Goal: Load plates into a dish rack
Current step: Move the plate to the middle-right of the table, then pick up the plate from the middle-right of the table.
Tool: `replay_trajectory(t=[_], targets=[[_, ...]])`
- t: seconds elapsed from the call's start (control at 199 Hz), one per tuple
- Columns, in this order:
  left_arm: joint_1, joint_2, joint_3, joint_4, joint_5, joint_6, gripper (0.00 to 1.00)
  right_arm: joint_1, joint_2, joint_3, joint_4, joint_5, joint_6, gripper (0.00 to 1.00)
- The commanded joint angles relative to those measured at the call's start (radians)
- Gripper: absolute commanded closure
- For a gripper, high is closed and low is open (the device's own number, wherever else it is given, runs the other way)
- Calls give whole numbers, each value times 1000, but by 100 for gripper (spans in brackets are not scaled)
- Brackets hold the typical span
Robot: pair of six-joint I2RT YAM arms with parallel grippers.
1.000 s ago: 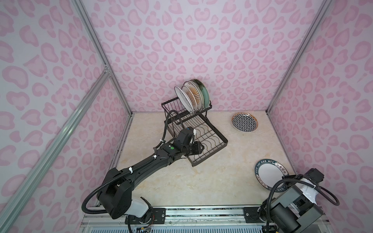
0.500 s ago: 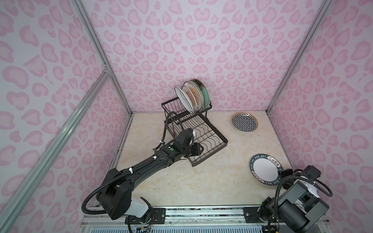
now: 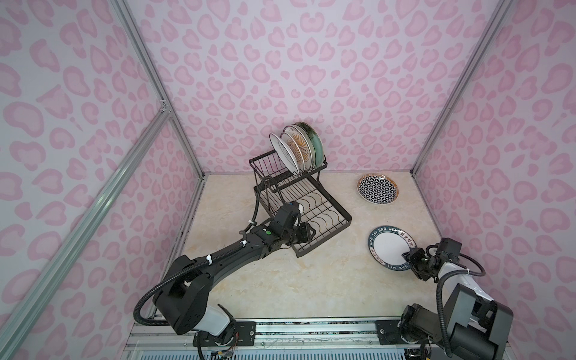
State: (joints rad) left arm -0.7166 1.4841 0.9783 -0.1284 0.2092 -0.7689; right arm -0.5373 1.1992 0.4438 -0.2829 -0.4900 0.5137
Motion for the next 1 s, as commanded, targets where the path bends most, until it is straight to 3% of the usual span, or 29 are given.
replay_trajectory(t=[0.0, 0.421, 0.808, 0.998], targets=[[-4, -3, -8, 52, 4, -16, 61, 30, 19, -24, 36, 7, 45, 47], [-23, 38, 17, 91, -3, -64, 62, 114, 95, -65, 151, 7, 120, 55], [-32, 108, 76, 117, 26, -76, 62, 112, 115, -56, 152, -12, 105, 69], [-33, 107, 80, 116, 26, -76, 62, 114, 117, -55, 150, -12, 102, 81]])
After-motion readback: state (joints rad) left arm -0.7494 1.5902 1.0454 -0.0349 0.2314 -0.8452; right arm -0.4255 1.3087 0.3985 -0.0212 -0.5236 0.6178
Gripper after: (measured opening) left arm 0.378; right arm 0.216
